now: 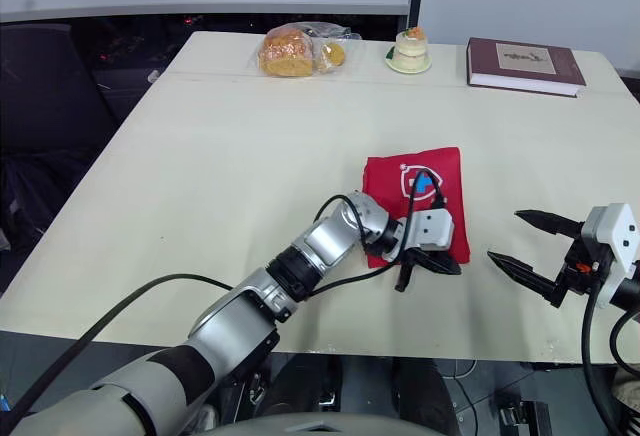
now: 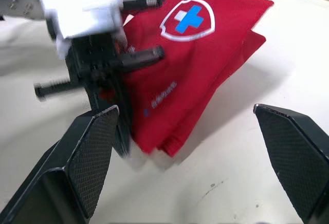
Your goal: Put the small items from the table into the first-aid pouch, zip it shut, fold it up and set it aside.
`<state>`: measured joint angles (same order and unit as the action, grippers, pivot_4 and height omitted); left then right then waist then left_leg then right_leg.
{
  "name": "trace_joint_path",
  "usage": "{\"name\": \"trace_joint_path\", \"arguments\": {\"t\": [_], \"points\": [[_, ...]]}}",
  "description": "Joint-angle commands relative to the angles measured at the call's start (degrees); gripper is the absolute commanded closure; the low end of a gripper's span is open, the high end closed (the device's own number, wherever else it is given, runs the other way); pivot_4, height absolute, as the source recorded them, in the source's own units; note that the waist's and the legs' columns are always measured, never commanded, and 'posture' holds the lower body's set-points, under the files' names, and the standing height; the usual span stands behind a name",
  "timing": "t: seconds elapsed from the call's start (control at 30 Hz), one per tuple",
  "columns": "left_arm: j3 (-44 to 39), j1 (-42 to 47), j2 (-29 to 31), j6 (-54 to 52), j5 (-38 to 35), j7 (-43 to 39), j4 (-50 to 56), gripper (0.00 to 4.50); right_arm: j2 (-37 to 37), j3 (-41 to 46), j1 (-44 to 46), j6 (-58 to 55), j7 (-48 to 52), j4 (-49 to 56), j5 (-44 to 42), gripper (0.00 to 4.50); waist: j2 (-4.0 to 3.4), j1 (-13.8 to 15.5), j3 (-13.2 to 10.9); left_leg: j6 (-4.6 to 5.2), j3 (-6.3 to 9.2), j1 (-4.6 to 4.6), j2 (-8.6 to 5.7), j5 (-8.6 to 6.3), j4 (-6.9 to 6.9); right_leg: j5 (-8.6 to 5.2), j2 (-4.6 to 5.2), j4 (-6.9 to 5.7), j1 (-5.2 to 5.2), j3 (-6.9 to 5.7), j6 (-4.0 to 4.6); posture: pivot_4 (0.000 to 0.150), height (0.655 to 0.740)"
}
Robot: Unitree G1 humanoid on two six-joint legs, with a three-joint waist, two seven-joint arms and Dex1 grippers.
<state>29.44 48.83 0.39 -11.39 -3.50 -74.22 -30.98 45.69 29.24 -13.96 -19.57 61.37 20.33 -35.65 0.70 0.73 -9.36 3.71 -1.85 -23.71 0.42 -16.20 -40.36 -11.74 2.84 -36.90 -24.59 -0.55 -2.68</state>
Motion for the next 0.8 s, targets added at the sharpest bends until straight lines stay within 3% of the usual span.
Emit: {"name": "trace_joint_path", "arguments": {"t": [0.03,0.17,0.33,0.67,0.8], "points": [[-7.7,5.69,0.09,0.17,-6.85,-3.93,-0.31,4.43,-0.36,2.4,-0.08,1.69,-0.3,1.24,-0.8,0.0,-0.01,0.11,-0.02,0.0,0.0,-0.03,0.0,0.0,0.0,0.0,0.0,-0.01,-0.03,0.0,-0.01,0.15,0.7289],[-15.43,13.46,-1.27,1.55,-9.68,-0.21,-8.82,4.43,-1.06,2.66,0.18,2.54,-0.92,0.9,-1.01,0.0,0.01,0.53,-0.03,0.01,0.0,-0.07,-0.1,0.0,-0.01,0.06,0.04,0.02,-0.02,0.0,-0.11,0.15,0.7289],[-23.75,21.62,-4.71,4.43,-9.54,12.78,-24.42,4.43,-3.73,3.38,2.75,4.13,-2.93,-0.7,-2.76,0.0,0.04,0.33,-0.05,0.08,-0.05,-0.07,-0.13,-0.04,-0.01,0.07,0.04,0.1,0.01,0.04,-0.14,0.15,0.7289],[-18.55,21.5,-5.51,8.72,4.65,29.24,-41.64,4.43,-4.06,2.64,3.12,4.73,-1.87,-2.92,-3.79,0.0,0.03,0.14,-0.02,0.08,-0.07,-0.01,-0.09,-0.04,0.0,0.07,0.0,0.05,0.01,0.04,-0.14,0.15,0.7289],[-21.5,20.7,-5.92,5.88,4.21,35.28,-43.58,4.43,-3.83,2.78,2.56,5.24,-1.78,-3.05,-3.26,0.0,0.03,0.11,0.01,0.08,-0.07,0.06,-0.08,-0.04,0.0,0.07,0.01,0.05,0.09,0.06,-0.14,0.15,0.7289]]}}
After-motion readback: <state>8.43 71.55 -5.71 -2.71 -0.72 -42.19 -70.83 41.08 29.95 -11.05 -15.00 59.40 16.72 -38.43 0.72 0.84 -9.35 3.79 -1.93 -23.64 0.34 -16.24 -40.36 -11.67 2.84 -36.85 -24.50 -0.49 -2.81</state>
